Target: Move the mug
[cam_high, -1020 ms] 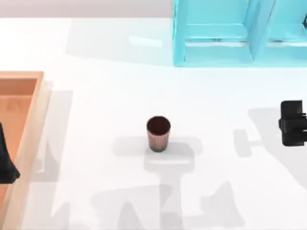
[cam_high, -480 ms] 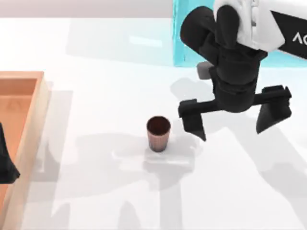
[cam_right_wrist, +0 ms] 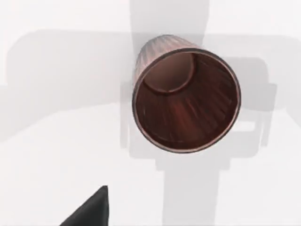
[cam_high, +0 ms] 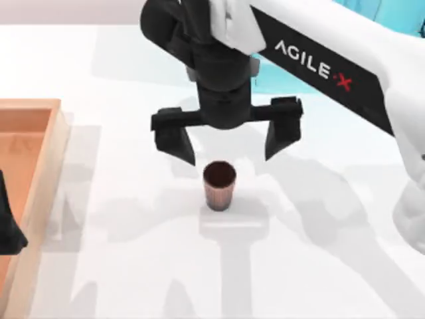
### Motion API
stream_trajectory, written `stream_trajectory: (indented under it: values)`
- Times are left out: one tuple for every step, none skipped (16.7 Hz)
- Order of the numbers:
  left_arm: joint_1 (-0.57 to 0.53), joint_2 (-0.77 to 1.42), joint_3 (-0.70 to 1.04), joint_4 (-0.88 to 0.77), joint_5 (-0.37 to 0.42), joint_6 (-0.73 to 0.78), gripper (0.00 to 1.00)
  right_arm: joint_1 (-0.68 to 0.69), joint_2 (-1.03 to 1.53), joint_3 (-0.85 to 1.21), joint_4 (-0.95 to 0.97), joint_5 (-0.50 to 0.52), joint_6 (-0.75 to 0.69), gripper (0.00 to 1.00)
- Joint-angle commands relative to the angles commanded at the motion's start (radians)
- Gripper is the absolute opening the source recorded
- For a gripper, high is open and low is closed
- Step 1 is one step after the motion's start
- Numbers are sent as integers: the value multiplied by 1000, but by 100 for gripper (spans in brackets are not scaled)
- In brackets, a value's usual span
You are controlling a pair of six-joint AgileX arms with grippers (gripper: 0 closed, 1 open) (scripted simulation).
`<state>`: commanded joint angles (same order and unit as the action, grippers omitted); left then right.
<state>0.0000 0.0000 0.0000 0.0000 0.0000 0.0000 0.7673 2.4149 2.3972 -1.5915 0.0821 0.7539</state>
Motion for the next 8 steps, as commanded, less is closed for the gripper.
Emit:
stream_trajectory:
  values:
    - [0,0,0,0,0,0,100,10,24,59,-8,0,19,100]
    - [0,0,0,0,0,0,100,19,43,109,-14,-1,36,100]
    - [0,0,0,0,0,0,100,26,58,149,-18,-1,50,100]
    - [0,0,0,0,0,0,100,31,68,178,-19,-1,60,100]
    - [0,0,0,0,0,0,100,34,73,195,-20,-2,67,100]
    - [0,0,0,0,0,0,100,35,76,203,-20,-2,70,100]
    - [0,0,0,0,0,0,100,35,76,203,-20,-2,70,100]
    - [0,0,0,0,0,0,100,35,76,203,-20,-2,70,100]
